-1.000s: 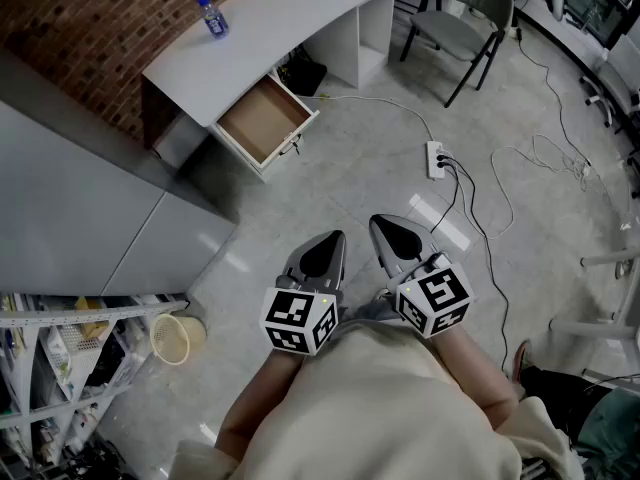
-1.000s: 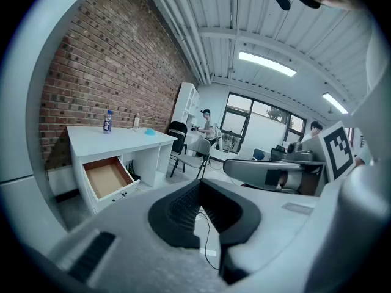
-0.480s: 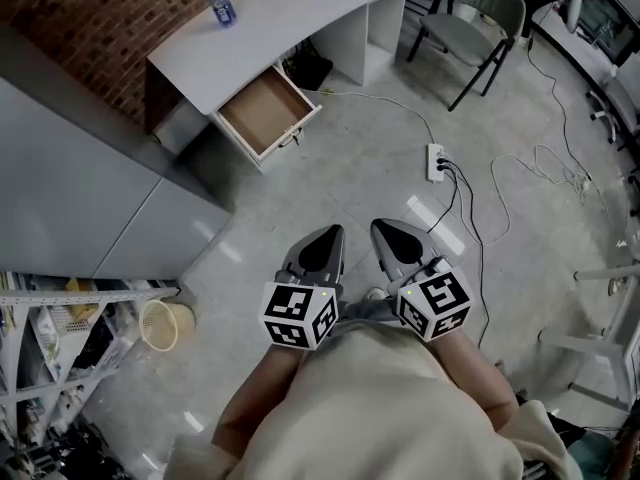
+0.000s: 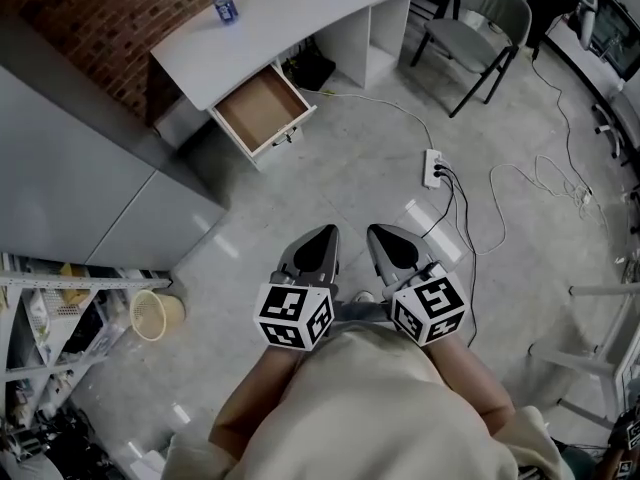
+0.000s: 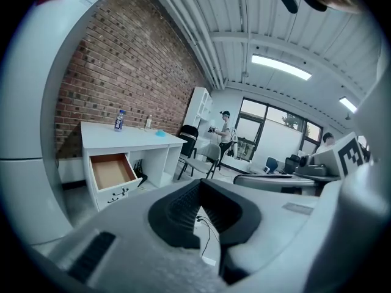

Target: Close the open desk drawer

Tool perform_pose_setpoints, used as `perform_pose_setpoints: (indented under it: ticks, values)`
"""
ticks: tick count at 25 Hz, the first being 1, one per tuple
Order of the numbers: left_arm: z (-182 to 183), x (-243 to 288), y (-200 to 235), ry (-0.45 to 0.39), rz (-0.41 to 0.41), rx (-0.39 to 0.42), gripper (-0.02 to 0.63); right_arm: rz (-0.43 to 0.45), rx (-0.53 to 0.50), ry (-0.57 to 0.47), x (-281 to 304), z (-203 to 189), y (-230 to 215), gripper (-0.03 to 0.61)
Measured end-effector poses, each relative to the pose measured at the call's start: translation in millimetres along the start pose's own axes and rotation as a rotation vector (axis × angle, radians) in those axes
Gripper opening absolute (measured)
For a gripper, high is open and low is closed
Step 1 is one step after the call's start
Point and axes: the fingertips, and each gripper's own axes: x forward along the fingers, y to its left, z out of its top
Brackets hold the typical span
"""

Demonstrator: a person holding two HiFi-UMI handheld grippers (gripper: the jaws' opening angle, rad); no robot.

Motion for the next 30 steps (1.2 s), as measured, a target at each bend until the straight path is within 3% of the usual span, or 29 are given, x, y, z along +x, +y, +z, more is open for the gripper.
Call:
perform_pose_setpoints:
  ticks: [9, 30]
  values:
    - [-7, 14, -20, 0.005, -0.007, -0.016, 0.002, 0.012, -0.031, 0.016, -12, -2, -13, 0.002]
    - [19, 67, 10, 0.014, -0.038, -0.025, 0.002, 0.030, -0.038, 0.055, 30, 10, -42, 0.002]
